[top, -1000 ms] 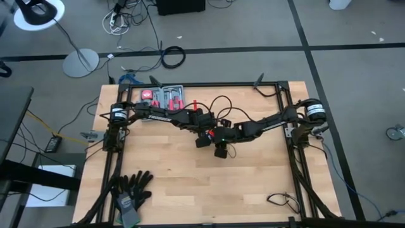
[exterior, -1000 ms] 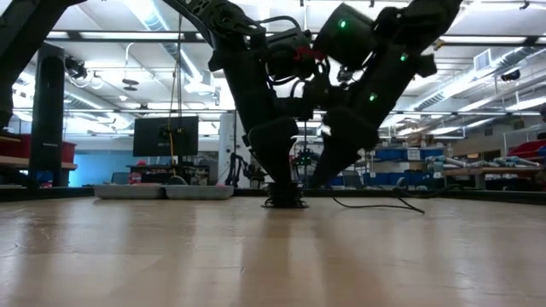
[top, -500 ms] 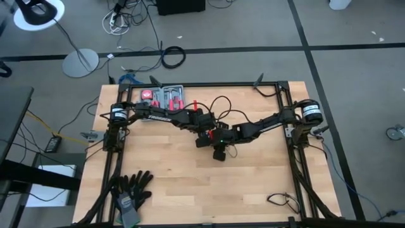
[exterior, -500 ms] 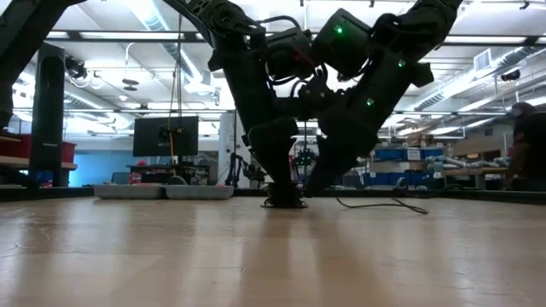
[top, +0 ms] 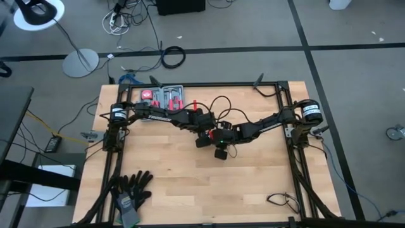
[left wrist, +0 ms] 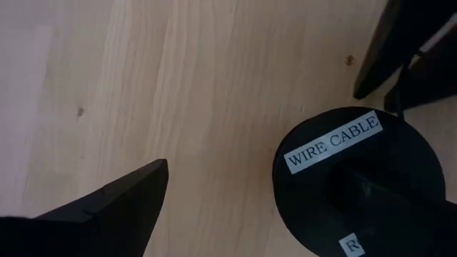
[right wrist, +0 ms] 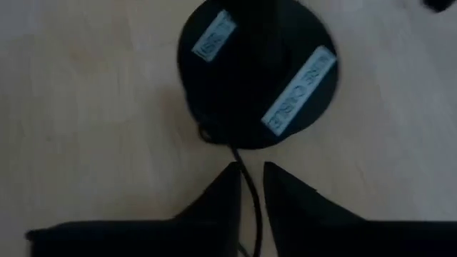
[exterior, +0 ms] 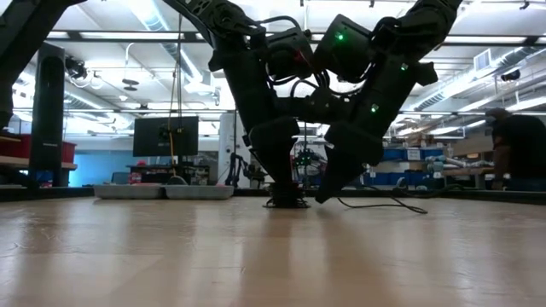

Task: Coil cords
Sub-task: Uncoil the black wire from the spool

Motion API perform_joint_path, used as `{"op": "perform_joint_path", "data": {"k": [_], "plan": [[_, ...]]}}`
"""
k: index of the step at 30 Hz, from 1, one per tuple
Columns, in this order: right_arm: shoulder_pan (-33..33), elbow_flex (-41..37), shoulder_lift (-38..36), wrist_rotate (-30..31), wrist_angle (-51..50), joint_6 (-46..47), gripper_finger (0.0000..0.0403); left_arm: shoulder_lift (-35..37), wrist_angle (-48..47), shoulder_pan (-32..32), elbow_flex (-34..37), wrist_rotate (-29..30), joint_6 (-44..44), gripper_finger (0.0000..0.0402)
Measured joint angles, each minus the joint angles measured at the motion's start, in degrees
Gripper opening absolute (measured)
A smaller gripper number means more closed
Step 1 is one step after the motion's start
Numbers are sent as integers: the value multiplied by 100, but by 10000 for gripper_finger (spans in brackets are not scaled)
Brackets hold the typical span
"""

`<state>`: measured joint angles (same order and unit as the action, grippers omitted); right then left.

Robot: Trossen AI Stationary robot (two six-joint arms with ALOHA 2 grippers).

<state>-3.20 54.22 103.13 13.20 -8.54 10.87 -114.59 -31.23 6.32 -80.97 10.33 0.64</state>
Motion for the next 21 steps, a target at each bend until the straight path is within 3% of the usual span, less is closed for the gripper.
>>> {"op": "perform_joint_path", "data": {"k": [4, 12, 21], "plan": [[-7, 0, 0, -300, -83, 15, 11, 0, -10, -1, 0, 0, 2, 396], [-435, 0, -334, -383, -1089, 949, 2, 6, -30, -1, -4, -8, 64, 396], [-1514, 4, -1827, -365, -3196, 2811, 1, 28, -41, -7, -18, -40, 15, 396]]}}
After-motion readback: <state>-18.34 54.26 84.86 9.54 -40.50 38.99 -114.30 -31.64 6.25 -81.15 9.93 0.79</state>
